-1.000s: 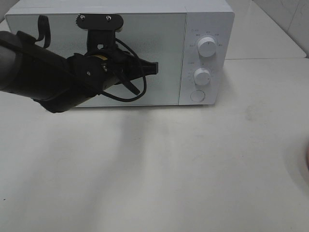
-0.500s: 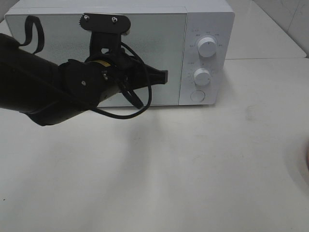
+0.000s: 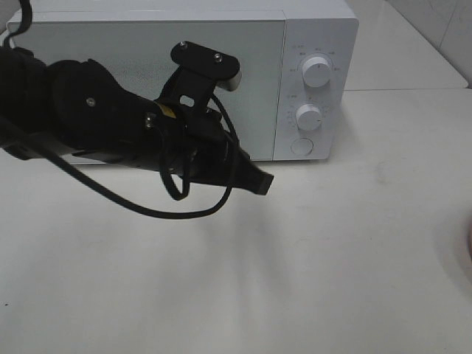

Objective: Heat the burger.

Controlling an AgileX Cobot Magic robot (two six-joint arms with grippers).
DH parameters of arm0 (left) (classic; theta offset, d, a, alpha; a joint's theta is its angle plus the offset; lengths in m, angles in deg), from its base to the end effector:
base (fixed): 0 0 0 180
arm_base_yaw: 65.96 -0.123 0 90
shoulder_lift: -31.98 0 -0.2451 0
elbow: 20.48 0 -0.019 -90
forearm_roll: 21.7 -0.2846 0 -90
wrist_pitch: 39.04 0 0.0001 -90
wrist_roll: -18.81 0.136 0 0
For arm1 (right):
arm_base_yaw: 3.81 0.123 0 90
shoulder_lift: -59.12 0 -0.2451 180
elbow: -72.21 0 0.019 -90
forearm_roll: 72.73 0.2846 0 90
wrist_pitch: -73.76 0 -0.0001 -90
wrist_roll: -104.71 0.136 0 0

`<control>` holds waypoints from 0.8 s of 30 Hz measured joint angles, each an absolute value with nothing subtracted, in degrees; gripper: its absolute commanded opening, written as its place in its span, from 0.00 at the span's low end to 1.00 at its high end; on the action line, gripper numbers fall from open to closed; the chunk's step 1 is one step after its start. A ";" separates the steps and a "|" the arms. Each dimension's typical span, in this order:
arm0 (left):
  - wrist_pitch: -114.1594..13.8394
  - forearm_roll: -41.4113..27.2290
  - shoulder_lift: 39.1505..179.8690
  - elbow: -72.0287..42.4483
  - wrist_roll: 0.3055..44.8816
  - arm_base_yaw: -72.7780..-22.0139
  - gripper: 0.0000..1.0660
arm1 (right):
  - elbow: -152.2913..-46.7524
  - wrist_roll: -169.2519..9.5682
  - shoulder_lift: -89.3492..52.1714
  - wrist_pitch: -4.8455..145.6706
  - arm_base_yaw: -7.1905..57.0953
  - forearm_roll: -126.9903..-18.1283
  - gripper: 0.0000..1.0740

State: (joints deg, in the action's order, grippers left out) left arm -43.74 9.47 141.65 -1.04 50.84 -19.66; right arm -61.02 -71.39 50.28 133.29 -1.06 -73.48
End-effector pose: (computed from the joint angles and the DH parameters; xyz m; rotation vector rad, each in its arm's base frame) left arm 0.2821 -0.3036 0.0961 0.9678 2.1586 -0.4416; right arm 0.1050 0.0035 0.2792 0.0207 2.0099 0.0585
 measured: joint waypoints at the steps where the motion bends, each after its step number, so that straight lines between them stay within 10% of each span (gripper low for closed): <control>1: -47.01 9.18 141.37 -1.04 50.78 -20.41 0.00 | -61.02 -71.39 50.28 133.29 -1.06 -73.48 0.71; 8: -65.46 8.49 139.19 -1.04 50.27 -29.18 0.23 | -61.02 -71.39 50.28 133.29 -1.06 -73.48 0.71; 12: -78.01 8.03 134.83 -1.04 47.75 -38.23 0.74 | -61.02 -71.39 50.28 133.29 -1.06 -73.48 0.71; 15: -84.25 7.52 131.74 -1.04 46.08 -43.44 0.91 | -61.02 -71.39 50.28 133.29 -1.06 -73.48 0.71; 24: -97.09 -2.56 121.20 -0.98 44.02 -58.11 0.93 | -61.02 -71.39 50.28 133.29 -1.06 -73.48 0.71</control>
State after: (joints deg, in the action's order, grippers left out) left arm -97.09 -2.56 121.20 -0.98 44.02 -58.11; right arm -61.02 -71.39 50.28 133.29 -1.06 -73.48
